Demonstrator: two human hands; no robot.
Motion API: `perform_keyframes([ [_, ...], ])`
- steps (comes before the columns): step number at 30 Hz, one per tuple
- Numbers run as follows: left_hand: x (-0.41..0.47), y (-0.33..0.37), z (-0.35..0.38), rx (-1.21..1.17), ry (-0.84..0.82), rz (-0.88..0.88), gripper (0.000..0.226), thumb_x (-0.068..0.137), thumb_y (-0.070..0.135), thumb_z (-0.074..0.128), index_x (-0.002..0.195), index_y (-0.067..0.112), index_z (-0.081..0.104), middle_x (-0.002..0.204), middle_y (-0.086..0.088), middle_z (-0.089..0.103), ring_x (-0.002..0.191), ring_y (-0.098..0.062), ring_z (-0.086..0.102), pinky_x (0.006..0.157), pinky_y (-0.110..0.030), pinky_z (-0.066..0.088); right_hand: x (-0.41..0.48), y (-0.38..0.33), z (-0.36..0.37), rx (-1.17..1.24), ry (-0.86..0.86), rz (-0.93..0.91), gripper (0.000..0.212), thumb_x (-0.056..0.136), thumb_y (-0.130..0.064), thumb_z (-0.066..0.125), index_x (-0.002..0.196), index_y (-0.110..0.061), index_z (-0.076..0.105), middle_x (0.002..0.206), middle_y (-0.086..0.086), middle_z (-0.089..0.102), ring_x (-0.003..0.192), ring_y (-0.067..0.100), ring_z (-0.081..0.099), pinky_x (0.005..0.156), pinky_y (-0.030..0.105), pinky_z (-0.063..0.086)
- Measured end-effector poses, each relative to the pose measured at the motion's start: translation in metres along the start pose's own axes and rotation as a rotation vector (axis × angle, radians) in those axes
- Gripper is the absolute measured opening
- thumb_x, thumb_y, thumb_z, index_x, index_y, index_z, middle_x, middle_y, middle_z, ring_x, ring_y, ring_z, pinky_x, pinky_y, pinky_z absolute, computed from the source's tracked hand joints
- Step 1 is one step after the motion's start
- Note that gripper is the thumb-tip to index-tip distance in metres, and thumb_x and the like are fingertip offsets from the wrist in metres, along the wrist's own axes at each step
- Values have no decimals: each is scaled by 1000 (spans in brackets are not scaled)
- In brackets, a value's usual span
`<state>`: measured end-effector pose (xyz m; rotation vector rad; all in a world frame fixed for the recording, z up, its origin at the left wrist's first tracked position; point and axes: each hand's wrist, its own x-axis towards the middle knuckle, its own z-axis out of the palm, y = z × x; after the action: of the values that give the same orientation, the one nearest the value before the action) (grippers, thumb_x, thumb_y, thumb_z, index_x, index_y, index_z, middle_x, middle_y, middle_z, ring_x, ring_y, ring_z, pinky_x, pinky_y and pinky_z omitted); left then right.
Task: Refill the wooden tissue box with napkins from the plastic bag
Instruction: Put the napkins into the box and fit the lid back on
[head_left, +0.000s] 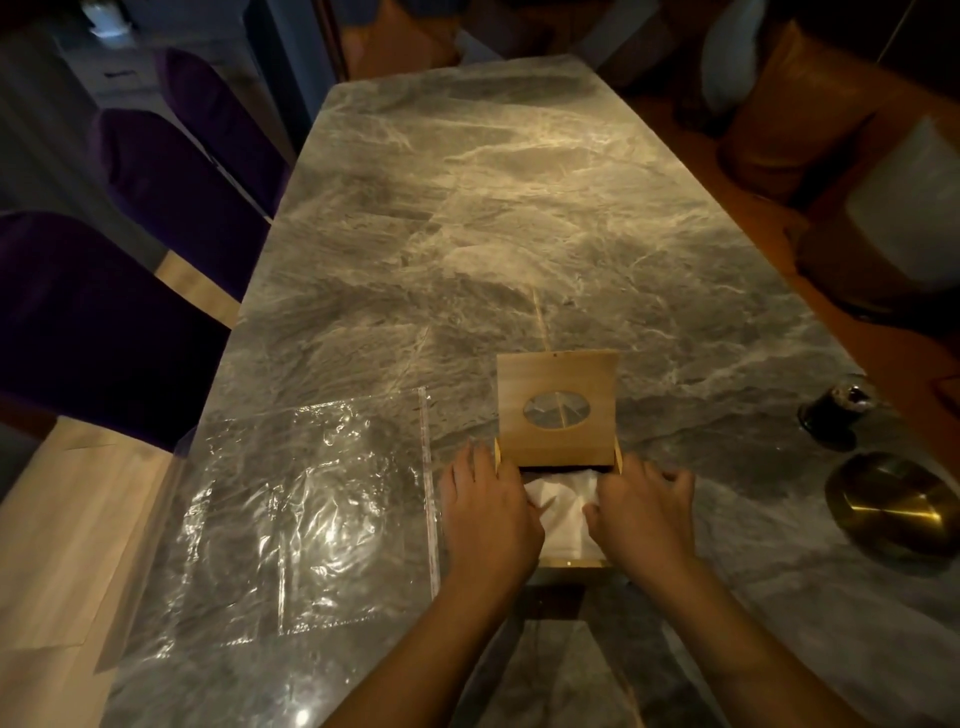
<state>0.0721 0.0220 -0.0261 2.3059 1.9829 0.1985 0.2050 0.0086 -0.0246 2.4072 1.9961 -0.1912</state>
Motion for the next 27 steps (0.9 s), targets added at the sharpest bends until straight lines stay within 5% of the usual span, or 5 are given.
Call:
perform_keyframes([
  [8,-5,-4,-4,-191,219,123,28,59,14,75,75,16,52,72,-1,56,64,-19,51,61,-26,39,-7,0,-6,-16,30,-1,23,82,-37,56,95,-21,66,119,3,57,115,21,49,100,44,27],
  [11,-6,-8,-8,-174,236,342,18,63,9,69,71,18,56,65,2,57,59,-15,52,63,-21,30,-13,4,-8,-2,203,-58,34,57,-20,78,88,-9,68,99,14,67,92,31,63,86,43,37],
  [15,-5,-11,-18,-54,182,672,12,66,14,48,67,19,59,61,3,58,56,-13,52,54,-23,39,-18,5,-16,116,407,-401,5,65,-13,55,63,-11,60,65,9,62,57,25,58,55,31,43],
  [21,10,-11,-32,228,-152,831,15,66,33,67,73,20,67,76,3,68,73,-14,62,74,-25,48,-2,-1,-21,-138,-251,-621,31,92,-29,42,114,-12,57,122,8,55,110,24,51,94,36,39],
  [27,23,3,-39,522,-465,707,40,93,37,41,121,12,56,132,-6,56,129,-22,42,117,-40,9,20,-8,-17,-431,-474,-670,40,94,-35,37,123,-14,51,128,11,55,117,27,48,101,40,29],
])
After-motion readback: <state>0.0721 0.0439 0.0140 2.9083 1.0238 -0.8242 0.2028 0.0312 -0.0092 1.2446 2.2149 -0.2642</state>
